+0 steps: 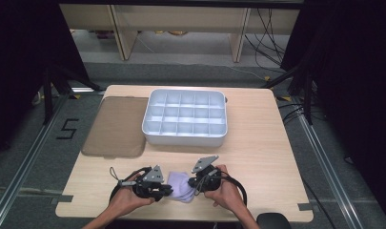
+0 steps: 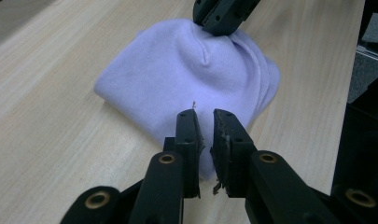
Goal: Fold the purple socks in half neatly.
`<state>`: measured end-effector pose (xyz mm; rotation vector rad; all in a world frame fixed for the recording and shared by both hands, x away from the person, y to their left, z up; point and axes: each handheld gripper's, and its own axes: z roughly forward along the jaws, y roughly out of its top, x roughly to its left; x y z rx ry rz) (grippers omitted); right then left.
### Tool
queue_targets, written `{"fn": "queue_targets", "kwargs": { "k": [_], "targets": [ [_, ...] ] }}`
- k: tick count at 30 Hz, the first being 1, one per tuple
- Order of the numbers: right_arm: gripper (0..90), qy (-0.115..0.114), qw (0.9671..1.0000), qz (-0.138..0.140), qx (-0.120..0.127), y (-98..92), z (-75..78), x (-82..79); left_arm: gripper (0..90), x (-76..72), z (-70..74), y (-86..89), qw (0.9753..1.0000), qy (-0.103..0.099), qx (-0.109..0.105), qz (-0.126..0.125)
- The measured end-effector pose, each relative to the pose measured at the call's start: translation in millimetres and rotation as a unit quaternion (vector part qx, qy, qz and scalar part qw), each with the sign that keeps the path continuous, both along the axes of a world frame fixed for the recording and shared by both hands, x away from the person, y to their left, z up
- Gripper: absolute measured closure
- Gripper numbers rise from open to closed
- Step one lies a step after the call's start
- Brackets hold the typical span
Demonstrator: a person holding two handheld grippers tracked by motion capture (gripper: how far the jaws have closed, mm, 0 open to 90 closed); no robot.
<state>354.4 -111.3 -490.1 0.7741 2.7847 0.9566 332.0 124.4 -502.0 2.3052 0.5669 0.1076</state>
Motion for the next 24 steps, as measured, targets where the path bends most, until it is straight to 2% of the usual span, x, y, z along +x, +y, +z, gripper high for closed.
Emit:
{"fn": "queue_targets", "kwargs": {
  "k": [1,2,3,4,5,6,7,8,10,11,13,14,15,16,17,18,19,20,22,23,24],
  "targets": [
    [84.2,0.000,1.0000,0.000,0.000,0.0,0.0,0.0,79.8,-1.8,-1.6,-0.6,0.9998,0.011,-0.009,0.011],
    [84.2,0.001,1.0000,0.001,0.001,0.0,0.0,0.1,80.0,-0.9,-1.7,0.1,1.0000,0.002,0.001,0.004],
    [84.2,0.000,1.0000,0.005,0.003,0.0,-0.3,0.8,80.1,-1.6,-2.2,-1.3,1.0000,0.002,-0.007,0.005],
    [84.2,-0.002,1.0000,0.006,0.002,0.1,-0.4,1.0,80.1,-2.3,-1.8,-1.7,0.9999,0.006,-0.004,0.011],
    [84.1,0.000,1.0000,0.000,0.000,0.0,0.0,0.0,80.1,-3.3,-0.7,-2.6,0.9998,0.007,-0.011,0.012],
    [84.0,0.001,1.0000,0.001,0.002,0.0,-0.1,0.0,80.1,-2.9,1.7,-1.9,0.9999,0.002,-0.008,0.009],
    [83.9,-0.001,1.0000,-0.002,0.006,0.2,-0.9,0.1,80.1,-4.1,3.4,-2.3,0.9997,0.005,-0.021,0.014],
    [83.8,-0.008,0.9999,0.007,0.008,-0.3,-0.6,1.3,80.1,-3.0,5.9,-0.7,0.9998,-0.001,-0.018,0.010],
    [83.7,-0.006,0.9999,0.008,0.010,-0.9,1.3,1.5,79.6,-1.6,9.1,3.0,0.9997,-0.004,-0.021,0.014],
    [83.7,-0.012,0.9997,0.008,0.019,-0.7,2.6,1.1,79.1,-2.4,9.7,4.3,0.9993,0.005,-0.030,0.023],
    [83.4,-0.006,0.9997,-0.002,0.022,-0.7,6.8,-1.3,76.3,-1.7,11.2,9.1,0.9988,0.010,-0.040,0.026],
    [83.3,-0.021,0.9993,0.008,0.029,-0.5,7.6,-0.2,74.8,-0.9,12.0,12.5,0.9986,0.011,-0.045,0.026],
    [83.3,-0.018,0.9994,0.010,0.027,-0.4,9.7,-0.9,73.6,-1.5,12.3,15.0,0.9976,0.020,-0.058,0.032],
    [83.2,-0.028,0.9990,0.009,0.035,0.5,10.2,-1.4,71.8,-2.4,12.9,16.9,0.9963,0.029,-0.070,0.040],
    [83.2,-0.022,0.9990,0.002,0.038,1.6,12.0,-3.7,68.4,-1.6,13.4,19.7,0.9964,0.028,-0.069,0.040],
    [83.1,-0.028,0.9986,0.015,0.043,2.5,13.3,-3.7,65.6,0.0,13.6,22.7,0.9968,0.026,-0.064,0.039],
    [83.0,-0.033,0.9984,0.015,0.044,3.5,14.9,-4.7,63.2,-0.5,12.7,23.8,0.9952,0.036,-0.073,0.055],
    [83.0,-0.032,0.9984,0.022,0.040,4.4,17.1,-5.5,61.4,1.3,12.1,26.2,0.9948,0.036,-0.074,0.060],
    [83.0,-0.045,0.9977,0.023,0.044,6.8,18.8,-7.6,58.3,4.3,10.5,28.9,0.9931,0.046,-0.077,0.075],
    [82.9,-0.045,0.9975,0.024,0.048,8.3,19.7,-9.0,56.5,5.3,10.1,29.4,0.9929,0.048,-0.077,0.076],
    [82.8,-0.043,0.9975,0.024,0.050,9.3,20.9,-10.2,55.7,7.1,9.7,30.4,0.9939,0.045,-0.070,0.073]
  ]
}}
